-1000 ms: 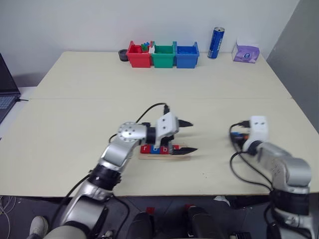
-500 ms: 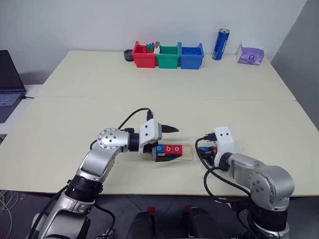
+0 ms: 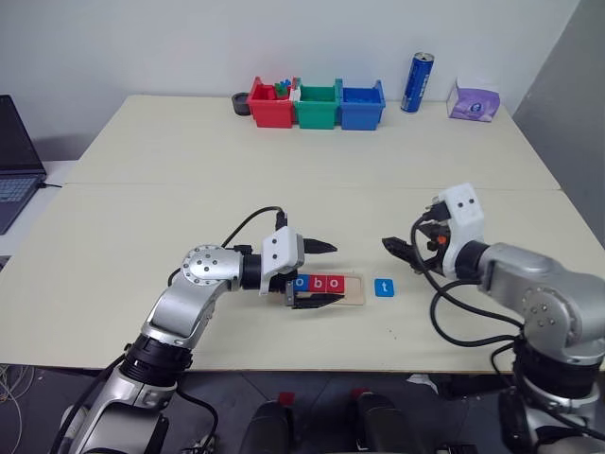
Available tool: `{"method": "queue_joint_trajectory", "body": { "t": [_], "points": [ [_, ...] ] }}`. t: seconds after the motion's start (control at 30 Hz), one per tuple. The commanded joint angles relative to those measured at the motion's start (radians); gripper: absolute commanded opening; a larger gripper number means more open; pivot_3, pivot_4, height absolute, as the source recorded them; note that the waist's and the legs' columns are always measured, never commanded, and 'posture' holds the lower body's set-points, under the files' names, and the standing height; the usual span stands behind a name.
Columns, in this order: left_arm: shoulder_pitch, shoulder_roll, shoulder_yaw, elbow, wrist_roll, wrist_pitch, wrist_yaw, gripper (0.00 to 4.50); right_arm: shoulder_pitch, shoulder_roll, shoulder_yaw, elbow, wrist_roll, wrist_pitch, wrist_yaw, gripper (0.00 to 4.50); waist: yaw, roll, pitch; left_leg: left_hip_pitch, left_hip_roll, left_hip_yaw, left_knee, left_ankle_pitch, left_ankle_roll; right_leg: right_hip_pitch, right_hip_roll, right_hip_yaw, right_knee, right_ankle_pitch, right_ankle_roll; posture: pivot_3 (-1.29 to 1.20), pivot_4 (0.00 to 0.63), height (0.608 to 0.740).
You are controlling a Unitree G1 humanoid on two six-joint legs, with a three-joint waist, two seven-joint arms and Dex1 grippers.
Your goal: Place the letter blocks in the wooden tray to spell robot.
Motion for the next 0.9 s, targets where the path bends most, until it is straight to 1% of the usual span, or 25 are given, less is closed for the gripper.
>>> {"method": "queue_joint_trajectory", "body": {
  "t": [0.03, 0.1, 0.2, 0.33, 0.5, 0.57, 0.77, 0.83, 0.9],
  "points": [
    [-0.007, 0.012, 0.033, -0.011, -0.026, -0.02, -0.016, 4.5, 0.12, -0.157, 0.103, 0.077, -0.027, -0.4, 0.31, 4.47, 0.003, 0.0, 0.0, -0.001, 0.0, 0.0, 0.0, 0.0, 0.0, 0.0, 0.0, 0.0, -0.001, 0.0, 0.0, 0.0, 0.15, 0.74],
    [-0.005, 0.014, 0.037, -0.007, -0.032, -0.025, -0.023, 4.5, 0.197, -0.207, 0.159, 0.162, -0.079, -0.612, 0.412, 4.47, 0.001, -0.002, 0.001, -0.001, 0.0, 0.0, 0.0, -0.001, 0.001, 0.0, 0.0, -0.001, -0.002, -0.001, 0.002, 0.0, 0.15, 0.74],
    [0.003, 0.011, 0.045, -0.011, -0.046, -0.025, -0.038, 4.5, 0.247, -0.221, 0.228, 0.273, -0.138, -0.814, 0.484, 4.47, -0.002, -0.003, 0.002, -0.001, 0.0, 0.002, 0.001, -0.001, 0.001, 0.0, -0.001, 0.0, -0.001, -0.001, 0.002, 0.0, 0.15, 0.74],
    [0.015, 0.006, 0.056, -0.026, -0.072, -0.027, -0.046, 4.5, 0.214, -0.193, 0.286, 0.415, -0.192, -0.962, 0.522, 4.47, -0.005, -0.003, 0.002, 0.002, 0.0, 0.003, 0.001, 0.0, 0.001, 0.0, 0.0, 0.001, 0.002, -0.001, 0.002, 0.0, 0.15, 0.74],
    [0.026, 0.017, 0.054, -0.022, -0.064, -0.044, -0.054, 4.5, 0.16, -0.156, 0.328, 0.557, -0.231, -1.053, 0.545, 4.47, -0.001, -0.003, 0.002, 0.002, 0.001, 0.002, 0.002, 0.0, 0.0, 0.001, 0.001, 0.0, 0.002, -0.001, 0.001, 0.0, 0.15, 0.74],
    [0.032, 0.023, 0.055, -0.026, -0.063, -0.044, -0.055, 4.5, 0.151, -0.145, 0.338, 0.582, -0.233, -1.058, 0.549, 4.47, 0.001, -0.003, 0.002, 0.002, 0.001, 0.002, 0.002, 0.0, 0.0, 0.001, 0.001, 0.0, 0.002, 0.001, -0.002, 0.0, 0.15, 0.74],
    [0.047, 0.039, 0.059, -0.04, -0.061, -0.04, -0.052, 4.5, 0.138, -0.132, 0.345, 0.611, -0.235, -1.047, 0.566, 4.47, 0.002, -0.003, 0.002, 0.002, 0.0, 0.002, 0.002, 0.0, 0.0, 0.001, 0.0, 0.0, 0.002, 0.002, -0.002, 0.0, 0.15, 0.74],
    [0.049, 0.041, 0.06, -0.043, -0.062, -0.037, -0.052, 4.5, 0.134, -0.133, 0.34, 0.623, -0.236, -1.044, 0.569, 4.1, 0.002, -0.003, 0.002, 0.002, 0.0, 0.002, 0.002, 0.0, 0.0, 0.001, 0.0, 0.0, 0.002, 0.002, -0.002, 0.0, 0.15, 0.74],
    [0.05, 0.042, 0.06, -0.044, -0.061, -0.036, -0.052, 4.5, 0.13, -0.13, 0.336, 0.631, -0.236, -1.041, 0.568, 3.54, 0.002, -0.003, 0.002, 0.002, 0.0, 0.002, 0.002, 0.0, 0.0, 0.001, 0.0, 0.0, 0.002, 0.002, -0.002, 0.0, 0.15, 0.74]
  ]
}}
